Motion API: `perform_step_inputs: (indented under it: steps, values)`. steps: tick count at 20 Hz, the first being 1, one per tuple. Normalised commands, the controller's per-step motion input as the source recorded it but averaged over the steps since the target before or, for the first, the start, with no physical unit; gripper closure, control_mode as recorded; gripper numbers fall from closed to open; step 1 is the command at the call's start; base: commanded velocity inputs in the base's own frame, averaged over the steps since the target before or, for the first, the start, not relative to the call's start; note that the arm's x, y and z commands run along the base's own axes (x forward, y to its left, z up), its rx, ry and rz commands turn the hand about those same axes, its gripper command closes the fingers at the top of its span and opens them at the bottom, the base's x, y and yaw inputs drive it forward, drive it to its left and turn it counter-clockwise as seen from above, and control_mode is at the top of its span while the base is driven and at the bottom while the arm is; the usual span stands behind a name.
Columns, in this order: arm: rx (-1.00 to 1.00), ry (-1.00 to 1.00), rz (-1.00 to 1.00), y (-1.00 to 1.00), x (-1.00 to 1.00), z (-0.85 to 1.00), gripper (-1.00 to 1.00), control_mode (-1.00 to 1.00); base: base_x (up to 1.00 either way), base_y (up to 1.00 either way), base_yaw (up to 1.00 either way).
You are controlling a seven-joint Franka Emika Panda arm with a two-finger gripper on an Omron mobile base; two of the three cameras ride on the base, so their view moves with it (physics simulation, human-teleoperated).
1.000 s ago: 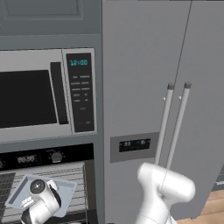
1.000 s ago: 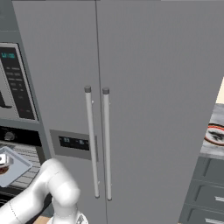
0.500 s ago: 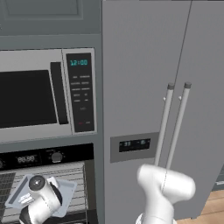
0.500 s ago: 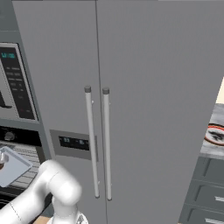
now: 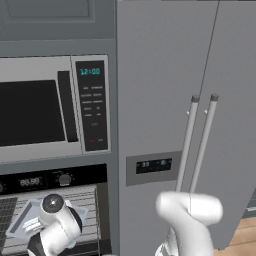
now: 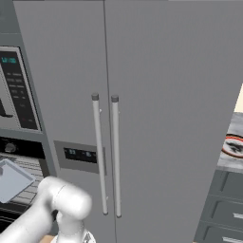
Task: Take the baked cake out of the oven and place it on the plate for cooling. Then close the oven door.
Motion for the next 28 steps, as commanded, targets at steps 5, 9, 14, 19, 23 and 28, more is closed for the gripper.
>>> perform_step_inputs:
  steps: [5,9,14,19,23,28]
  values:
    - [0.10,0.00,-0.02,-0.44,-0.40,0.94,1.00,-1.00,0.00,0.00,0.00]
    - [0.09,0.00,0.00,-0.43,-0.57,0.77,1.00,-1.00,0.00,0.00,0.00]
    - [0.06,0.00,0.00,-0.42,-0.52,0.84,1.00,-1.00,0.00,0.00,0.00]
    - [0.06,0.00,0.00,-0.48,-0.49,0.76,1.00,-1.00,0.00,0.00,0.00]
    - [0.05,0.00,-0.01,-0.49,-0.39,0.67,1.00,-1.00,0.00,0.00,0.00]
    - [0.05,0.00,-0.03,-0.58,-0.29,0.61,1.00,-1.00,0.00,0.00,0.00]
